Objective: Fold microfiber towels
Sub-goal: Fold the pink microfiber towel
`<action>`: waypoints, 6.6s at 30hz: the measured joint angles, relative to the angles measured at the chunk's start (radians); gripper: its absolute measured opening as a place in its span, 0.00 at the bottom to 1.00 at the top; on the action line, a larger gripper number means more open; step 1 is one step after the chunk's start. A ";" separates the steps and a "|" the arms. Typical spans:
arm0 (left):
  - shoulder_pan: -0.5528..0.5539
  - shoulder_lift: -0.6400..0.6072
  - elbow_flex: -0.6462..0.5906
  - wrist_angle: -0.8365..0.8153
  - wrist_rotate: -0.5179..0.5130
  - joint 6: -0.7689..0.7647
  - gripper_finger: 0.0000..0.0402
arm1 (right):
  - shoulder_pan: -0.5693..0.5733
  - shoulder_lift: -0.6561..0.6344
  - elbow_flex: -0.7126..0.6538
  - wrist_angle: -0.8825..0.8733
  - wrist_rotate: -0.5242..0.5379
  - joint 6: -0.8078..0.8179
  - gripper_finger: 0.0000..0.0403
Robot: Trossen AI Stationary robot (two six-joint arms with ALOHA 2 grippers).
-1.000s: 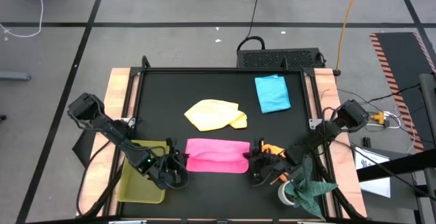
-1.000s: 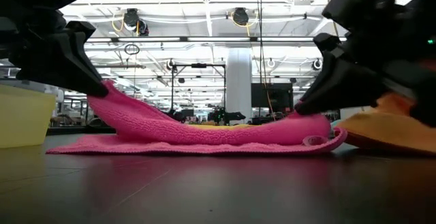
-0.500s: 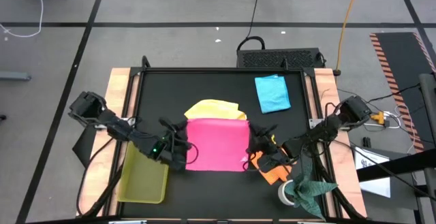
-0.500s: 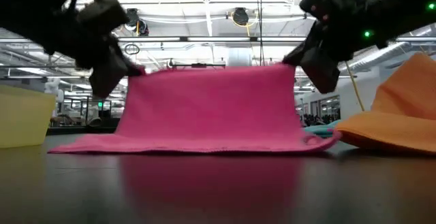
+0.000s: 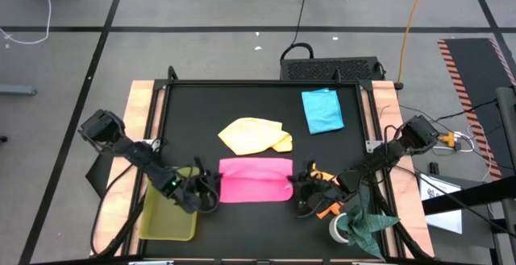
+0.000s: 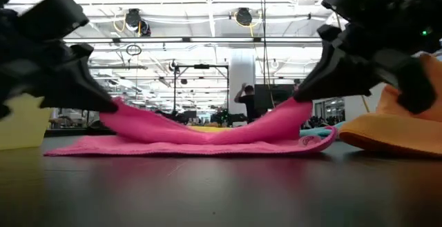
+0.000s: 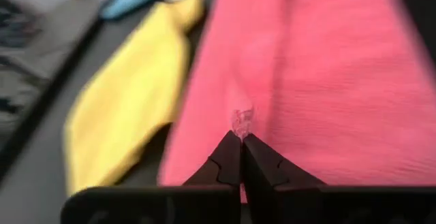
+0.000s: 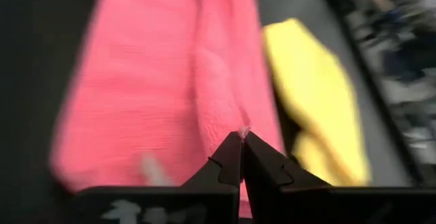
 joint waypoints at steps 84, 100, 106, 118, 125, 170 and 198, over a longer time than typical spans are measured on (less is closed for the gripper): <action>0.068 0.062 0.034 0.171 0.702 0.117 0.26 | -0.067 0.052 -0.074 0.270 -0.590 0.433 0.02; 0.108 -0.072 0.034 0.100 0.612 0.231 0.24 | 0.016 0.068 -0.074 0.435 -0.633 0.442 0.00; 0.195 -0.024 0.033 0.119 0.612 0.224 0.24 | -0.048 0.068 -0.073 0.318 -0.403 0.515 0.00; 0.335 0.087 0.038 0.099 0.603 0.240 0.24 | -0.061 0.068 -0.072 0.096 -0.367 0.688 0.00; 0.337 -0.003 0.035 0.048 0.598 0.286 0.24 | -0.001 0.068 -0.075 0.195 -0.385 0.661 0.00; 0.416 0.162 0.098 0.157 0.564 0.509 0.24 | -0.054 0.189 0.043 0.159 -0.482 0.512 0.00; 0.492 0.181 0.125 0.149 0.706 0.355 0.24 | -0.015 0.194 0.119 0.093 -0.331 0.500 0.00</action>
